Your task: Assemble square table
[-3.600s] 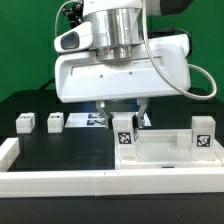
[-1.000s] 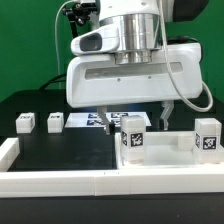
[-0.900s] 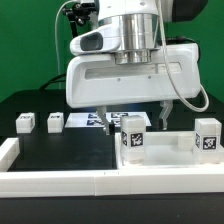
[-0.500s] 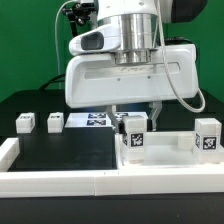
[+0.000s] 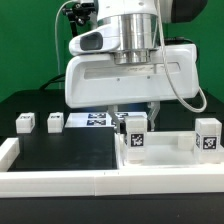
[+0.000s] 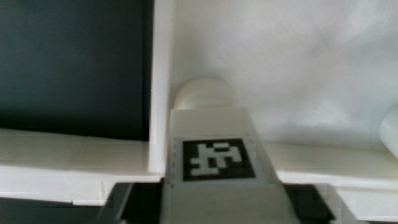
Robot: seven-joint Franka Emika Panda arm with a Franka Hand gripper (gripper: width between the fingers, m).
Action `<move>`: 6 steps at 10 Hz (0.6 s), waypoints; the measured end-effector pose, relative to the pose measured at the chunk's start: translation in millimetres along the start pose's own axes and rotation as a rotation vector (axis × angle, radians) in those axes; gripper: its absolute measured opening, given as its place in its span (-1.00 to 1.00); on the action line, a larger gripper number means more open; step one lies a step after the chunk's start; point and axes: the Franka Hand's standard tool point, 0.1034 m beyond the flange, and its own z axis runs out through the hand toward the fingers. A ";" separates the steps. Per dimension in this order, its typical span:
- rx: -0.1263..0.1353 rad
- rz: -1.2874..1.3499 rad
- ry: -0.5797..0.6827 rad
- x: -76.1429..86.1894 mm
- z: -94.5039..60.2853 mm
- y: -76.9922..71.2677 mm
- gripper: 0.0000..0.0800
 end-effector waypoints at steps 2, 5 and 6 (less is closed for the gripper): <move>-0.002 0.285 0.007 -0.3 0.3 0.2 -0.27; -0.014 0.604 0.032 -1.3 0.7 -0.3 -0.27; -0.008 0.738 0.032 -1.9 0.8 -0.4 -0.27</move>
Offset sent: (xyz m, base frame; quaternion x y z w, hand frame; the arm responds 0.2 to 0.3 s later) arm -0.0114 0.0027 -0.0059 -0.0381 0.0126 0.2133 0.9762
